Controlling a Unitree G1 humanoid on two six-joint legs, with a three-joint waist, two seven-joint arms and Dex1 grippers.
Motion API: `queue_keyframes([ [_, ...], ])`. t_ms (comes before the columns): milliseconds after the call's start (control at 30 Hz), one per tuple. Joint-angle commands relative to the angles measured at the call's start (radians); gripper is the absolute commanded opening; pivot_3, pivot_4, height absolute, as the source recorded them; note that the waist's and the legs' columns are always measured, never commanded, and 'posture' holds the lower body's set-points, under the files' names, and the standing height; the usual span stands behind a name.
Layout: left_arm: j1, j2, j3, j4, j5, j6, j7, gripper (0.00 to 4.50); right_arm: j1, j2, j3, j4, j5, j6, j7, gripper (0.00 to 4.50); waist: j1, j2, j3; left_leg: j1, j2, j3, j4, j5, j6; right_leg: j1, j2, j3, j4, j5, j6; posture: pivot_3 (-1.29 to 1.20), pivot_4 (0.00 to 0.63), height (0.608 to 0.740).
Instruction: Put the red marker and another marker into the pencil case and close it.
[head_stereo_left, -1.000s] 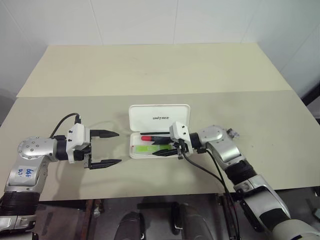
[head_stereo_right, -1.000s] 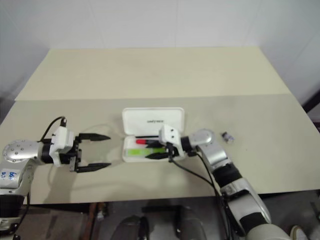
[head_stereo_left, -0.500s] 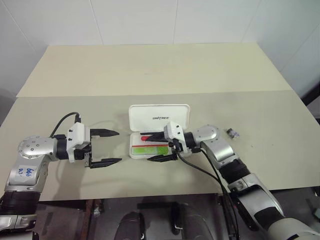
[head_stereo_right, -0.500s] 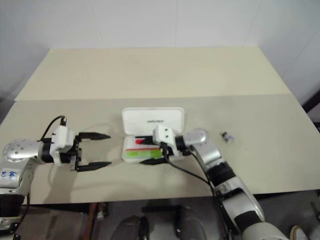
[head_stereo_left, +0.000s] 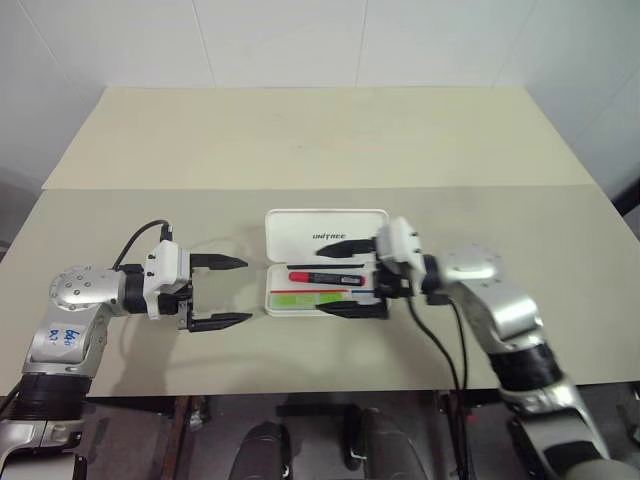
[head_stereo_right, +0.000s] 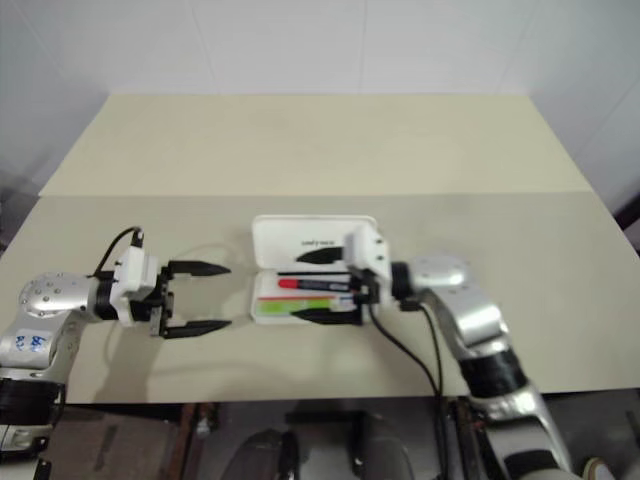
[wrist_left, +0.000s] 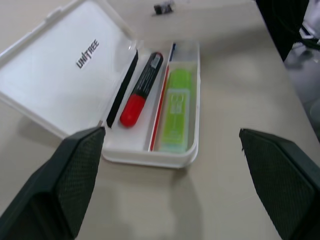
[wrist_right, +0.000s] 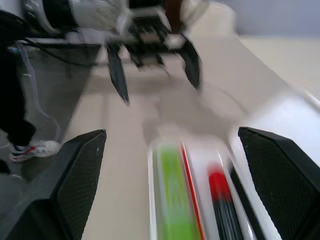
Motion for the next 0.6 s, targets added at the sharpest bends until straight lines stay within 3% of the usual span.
queue_keyframes([
  [33,-0.025,-0.011,-0.003,-0.033,-0.022,0.017,0.006,4.50,0.062,-0.080,-0.107,-0.064,0.045,0.032,-0.028,4.45,-0.002,0.000,0.000,0.000,0.000,0.000,0.000,0.000,0.000,0.000,0.000,0.000,0.000,0.000,0.000,0.00,0.150,0.740],
  [133,-0.049,-0.039,-0.018,-0.056,-0.024,0.013,0.010,4.50,0.122,-0.160,-0.188,0.010,0.024,-0.011,-0.030,4.45,-0.003,0.000,0.000,0.001,0.001,0.000,0.000,0.000,0.000,0.000,0.001,0.000,0.000,0.000,0.000,0.00,0.150,0.740],
  [267,-0.107,-0.094,-0.060,-0.103,-0.026,0.041,0.032,4.50,0.126,-0.238,-0.296,0.276,-0.042,-0.147,-0.078,4.45,-0.001,0.000,0.000,0.001,-0.001,0.001,0.000,0.001,0.001,0.001,0.001,0.000,0.000,0.001,0.002,0.00,0.150,0.740],
  [600,-0.186,-0.197,-0.133,-0.094,0.004,0.087,0.096,4.50,0.021,-0.234,-0.289,0.681,-0.150,-0.352,-0.172,4.45,-0.007,0.000,0.000,0.002,-0.001,0.003,-0.001,0.005,-0.004,0.001,0.003,0.002,0.000,0.001,0.002,0.00,0.150,0.740],
])
